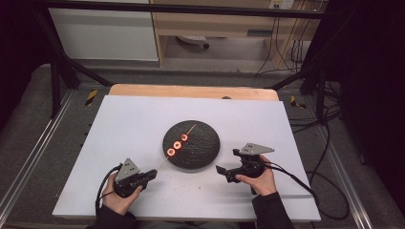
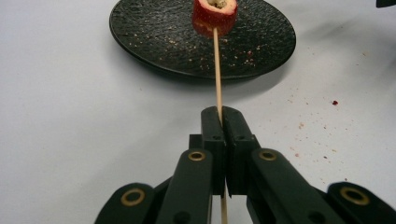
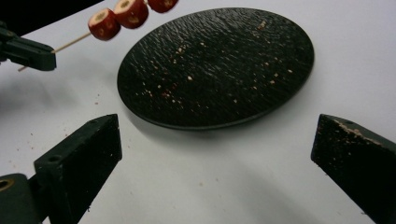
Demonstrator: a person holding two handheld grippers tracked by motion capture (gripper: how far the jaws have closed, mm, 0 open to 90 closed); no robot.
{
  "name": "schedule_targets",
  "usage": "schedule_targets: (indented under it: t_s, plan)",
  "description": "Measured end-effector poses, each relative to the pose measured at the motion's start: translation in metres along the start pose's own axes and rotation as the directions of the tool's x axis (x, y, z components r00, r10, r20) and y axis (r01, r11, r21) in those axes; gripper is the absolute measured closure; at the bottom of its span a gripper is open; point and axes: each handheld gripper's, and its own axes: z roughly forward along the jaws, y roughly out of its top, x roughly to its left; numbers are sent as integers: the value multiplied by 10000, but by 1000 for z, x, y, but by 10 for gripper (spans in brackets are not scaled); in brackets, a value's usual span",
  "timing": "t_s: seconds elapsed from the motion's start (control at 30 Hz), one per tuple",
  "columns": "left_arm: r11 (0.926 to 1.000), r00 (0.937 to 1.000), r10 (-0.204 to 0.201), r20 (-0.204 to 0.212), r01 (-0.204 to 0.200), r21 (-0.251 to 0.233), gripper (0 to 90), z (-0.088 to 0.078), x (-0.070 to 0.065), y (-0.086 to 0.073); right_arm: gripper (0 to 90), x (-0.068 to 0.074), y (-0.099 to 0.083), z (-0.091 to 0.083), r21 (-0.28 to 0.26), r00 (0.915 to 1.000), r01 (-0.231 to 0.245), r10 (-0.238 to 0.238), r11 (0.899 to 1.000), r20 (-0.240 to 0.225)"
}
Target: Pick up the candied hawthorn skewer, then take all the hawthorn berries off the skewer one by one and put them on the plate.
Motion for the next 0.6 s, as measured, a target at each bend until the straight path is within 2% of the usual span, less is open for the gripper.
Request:
schedule_targets:
  t_s: [0.2,0.33,0.6]
  plan:
    - [9998,9998,-175,86,175,-70,883,0,3,-4,30,11,16,16,-81,10000,12,-13,10000,-93]
    - [9998,9998,-163,79,163,-81,883,0,3,-4,43,15,22,22,-145,9999,-33,32,9999,-103]
    - [9998,9999,-110,18,110,-154,883,-1,2,-5,93,25,40,45,-350,9996,-185,177,9992,-234]
